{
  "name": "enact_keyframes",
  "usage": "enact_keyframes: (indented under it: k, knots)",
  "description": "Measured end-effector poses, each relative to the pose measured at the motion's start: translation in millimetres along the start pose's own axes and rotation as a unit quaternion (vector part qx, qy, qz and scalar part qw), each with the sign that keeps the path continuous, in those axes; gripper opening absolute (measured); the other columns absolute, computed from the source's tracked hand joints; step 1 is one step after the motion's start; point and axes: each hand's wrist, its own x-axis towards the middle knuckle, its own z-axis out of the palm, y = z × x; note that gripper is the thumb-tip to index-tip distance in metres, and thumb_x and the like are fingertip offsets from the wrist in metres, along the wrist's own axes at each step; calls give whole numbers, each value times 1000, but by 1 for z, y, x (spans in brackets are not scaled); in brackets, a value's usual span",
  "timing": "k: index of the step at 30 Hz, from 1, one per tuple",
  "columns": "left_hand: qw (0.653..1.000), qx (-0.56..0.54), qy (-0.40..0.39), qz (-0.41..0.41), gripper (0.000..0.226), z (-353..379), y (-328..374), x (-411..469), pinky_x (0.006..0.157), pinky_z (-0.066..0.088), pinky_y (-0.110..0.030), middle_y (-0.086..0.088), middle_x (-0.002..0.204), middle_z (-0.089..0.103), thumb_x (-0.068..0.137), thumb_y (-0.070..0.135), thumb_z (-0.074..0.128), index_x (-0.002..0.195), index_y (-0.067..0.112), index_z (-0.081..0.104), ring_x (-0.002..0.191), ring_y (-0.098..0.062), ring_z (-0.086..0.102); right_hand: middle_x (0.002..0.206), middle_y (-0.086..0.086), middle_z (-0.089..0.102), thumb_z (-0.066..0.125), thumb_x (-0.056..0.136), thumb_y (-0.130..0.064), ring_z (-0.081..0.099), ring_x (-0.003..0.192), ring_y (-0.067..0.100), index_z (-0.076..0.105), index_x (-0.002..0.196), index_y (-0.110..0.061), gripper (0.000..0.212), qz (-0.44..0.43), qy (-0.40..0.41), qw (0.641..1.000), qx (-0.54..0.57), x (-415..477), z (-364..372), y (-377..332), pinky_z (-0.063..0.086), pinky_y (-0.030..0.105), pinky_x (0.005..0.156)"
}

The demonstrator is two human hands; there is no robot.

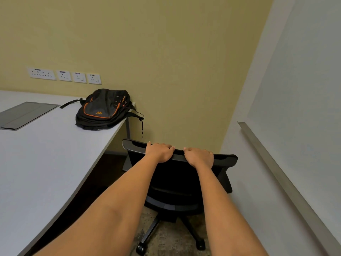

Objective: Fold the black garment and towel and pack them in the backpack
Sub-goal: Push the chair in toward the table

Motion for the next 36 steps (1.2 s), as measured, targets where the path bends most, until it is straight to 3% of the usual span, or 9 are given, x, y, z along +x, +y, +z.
enact_keyframes:
  k: [4,13,22,29,33,36]
  knots:
    - [1000,-1,-20,-24,52,-3,-1,9,115,10,-48,-6,145,44,99,44,12,140,29,42,136,-27,36,115,2,66,21,97,-46,55,110,25,68,111,-27,52,24,3,1000,-1,7,2,-2,30,38,96]
    - [1000,6,12,-24,50,-1,1,6,108,20,-43,-8,127,59,97,37,16,125,24,57,118,-27,50,106,4,68,23,96,-43,58,100,26,70,103,-23,52,38,28,999,19,10,6,-3,30,39,93]
    - [999,8,20,-30,51,-2,11,4,105,22,-42,-8,121,61,96,37,17,120,22,60,113,-27,53,91,4,69,25,95,-38,50,77,24,72,89,-20,51,26,60,998,24,13,3,6,29,37,84]
    - [996,-11,-54,-69,59,-4,20,21,111,14,-47,-6,141,49,95,51,15,136,25,49,130,-27,43,101,4,69,24,96,-39,59,95,26,70,97,-23,49,-9,32,999,21,24,-6,30,30,39,94]
    - [994,-20,-48,-91,61,3,39,13,114,8,-47,-6,142,48,96,52,13,136,23,49,132,-27,41,122,5,63,18,97,-47,55,112,26,65,116,-24,56,-13,-48,999,5,32,-12,46,25,44,105]
    - [991,-34,-43,-122,63,8,53,1,114,9,-45,-7,142,48,96,53,13,136,20,49,133,-26,40,128,6,60,17,97,-47,53,117,26,63,120,-20,58,-26,-70,997,-9,32,-15,58,23,43,108]
